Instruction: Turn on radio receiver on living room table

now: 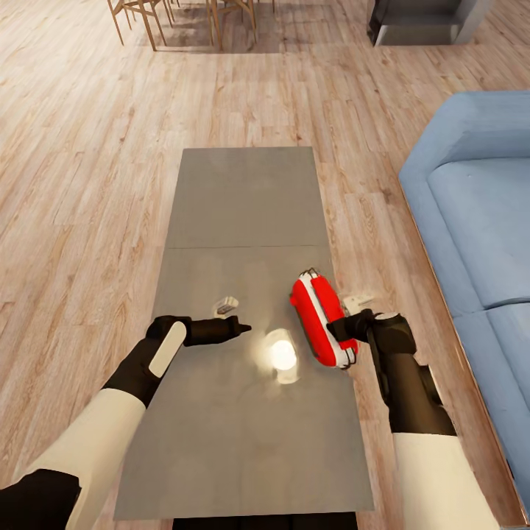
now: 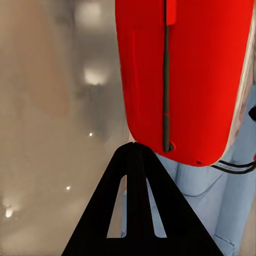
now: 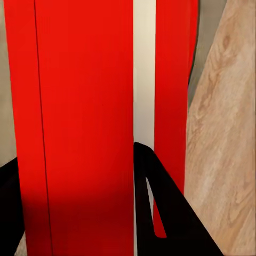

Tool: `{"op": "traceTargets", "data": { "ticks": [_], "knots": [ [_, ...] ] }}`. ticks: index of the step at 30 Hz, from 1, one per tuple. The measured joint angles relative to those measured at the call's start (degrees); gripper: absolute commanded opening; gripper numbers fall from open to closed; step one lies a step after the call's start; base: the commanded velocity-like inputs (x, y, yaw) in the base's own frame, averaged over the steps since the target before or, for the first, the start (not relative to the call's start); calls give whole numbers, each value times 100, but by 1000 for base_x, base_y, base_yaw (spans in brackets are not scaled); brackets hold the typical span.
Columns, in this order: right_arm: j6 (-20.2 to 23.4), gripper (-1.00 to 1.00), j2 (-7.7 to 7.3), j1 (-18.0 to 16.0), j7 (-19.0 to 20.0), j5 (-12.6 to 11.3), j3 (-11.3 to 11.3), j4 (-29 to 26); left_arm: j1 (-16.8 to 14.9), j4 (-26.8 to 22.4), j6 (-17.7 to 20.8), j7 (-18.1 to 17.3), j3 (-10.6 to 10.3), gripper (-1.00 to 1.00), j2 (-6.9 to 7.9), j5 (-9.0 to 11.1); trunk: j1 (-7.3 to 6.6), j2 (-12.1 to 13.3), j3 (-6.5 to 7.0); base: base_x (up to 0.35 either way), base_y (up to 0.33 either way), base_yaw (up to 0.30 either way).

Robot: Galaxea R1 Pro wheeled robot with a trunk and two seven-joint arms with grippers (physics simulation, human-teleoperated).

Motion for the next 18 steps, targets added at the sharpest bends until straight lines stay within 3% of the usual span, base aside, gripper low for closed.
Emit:
{"op": "traceTargets", "data": {
  "ticks": [2,5,18],
  "knots": [
    [-17,-100,63,-2,-142,135,286,18,0,-1,2,-2,0,-100,-1,-4,0,0,0,0,0,0],
    [12,-100,129,-2,-236,111,514,49,0,1,11,-3,0,-100,5,-14,0,0,0,0,0,0],
    [3,-100,119,-2,-241,157,540,54,0,-25,33,-4,2,-100,-7,-16,0,0,0,0,0,0]
  ]
}}
